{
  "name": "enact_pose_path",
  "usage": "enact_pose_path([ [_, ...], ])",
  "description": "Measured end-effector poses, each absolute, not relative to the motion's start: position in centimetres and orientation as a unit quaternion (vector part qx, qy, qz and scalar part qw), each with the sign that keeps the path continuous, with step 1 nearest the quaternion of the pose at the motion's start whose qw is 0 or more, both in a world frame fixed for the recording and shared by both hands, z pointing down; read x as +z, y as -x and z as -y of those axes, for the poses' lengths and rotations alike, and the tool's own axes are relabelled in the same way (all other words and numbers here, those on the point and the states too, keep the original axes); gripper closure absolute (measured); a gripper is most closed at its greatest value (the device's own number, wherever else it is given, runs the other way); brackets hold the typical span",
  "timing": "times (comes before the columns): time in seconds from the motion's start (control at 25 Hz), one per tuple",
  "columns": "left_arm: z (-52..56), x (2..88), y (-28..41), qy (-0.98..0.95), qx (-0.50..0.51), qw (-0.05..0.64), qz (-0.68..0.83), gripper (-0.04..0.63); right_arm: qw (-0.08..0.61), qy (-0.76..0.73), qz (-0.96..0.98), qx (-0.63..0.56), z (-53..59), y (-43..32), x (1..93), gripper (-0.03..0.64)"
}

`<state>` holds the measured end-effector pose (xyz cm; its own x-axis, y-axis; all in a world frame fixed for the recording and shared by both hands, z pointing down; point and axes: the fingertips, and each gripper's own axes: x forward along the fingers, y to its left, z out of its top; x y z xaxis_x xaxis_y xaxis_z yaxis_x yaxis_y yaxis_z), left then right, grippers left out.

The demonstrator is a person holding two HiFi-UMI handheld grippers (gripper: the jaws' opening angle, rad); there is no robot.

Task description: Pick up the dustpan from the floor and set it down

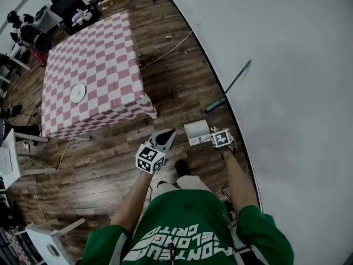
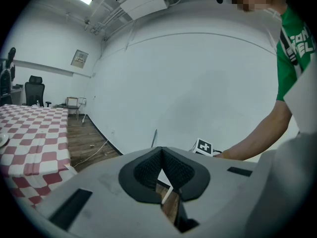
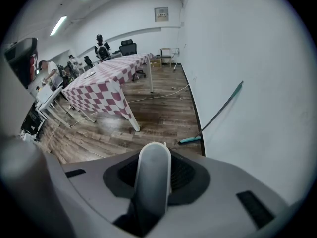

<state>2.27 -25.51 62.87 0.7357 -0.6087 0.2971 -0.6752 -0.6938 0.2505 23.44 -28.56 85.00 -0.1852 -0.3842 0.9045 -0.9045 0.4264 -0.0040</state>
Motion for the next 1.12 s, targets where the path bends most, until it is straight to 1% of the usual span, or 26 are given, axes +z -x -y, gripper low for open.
enact_pose_path([
  [0.32,26.4,63.6,-1.5,-0.909,0.106,0.176,0.363,0.592,0.462,-0.45,0.706,0.292,29.9,-23.9,88.0,0.509],
  [0.6,26.8,64.2,-1.9,-0.908,0.111,0.181,0.362,0.592,0.47,-0.447,0.703,0.294,31.6,-24.1,88.1,0.508],
  [0.92,27.3,64.1,-2.7,-0.909,0.115,0.18,0.357,0.592,0.502,-0.43,0.683,0.311,30.8,-24.5,88.6,0.508],
  [1.0,27.2,63.9,-2.6,-0.91,0.114,0.18,0.356,0.592,0.512,-0.427,0.675,0.317,30.1,-24.9,88.3,0.502],
  [1.12,27.4,64.2,-2.8,-0.909,0.116,0.182,0.358,0.592,0.496,-0.426,0.688,0.314,30.7,-24.7,88.4,0.47],
])
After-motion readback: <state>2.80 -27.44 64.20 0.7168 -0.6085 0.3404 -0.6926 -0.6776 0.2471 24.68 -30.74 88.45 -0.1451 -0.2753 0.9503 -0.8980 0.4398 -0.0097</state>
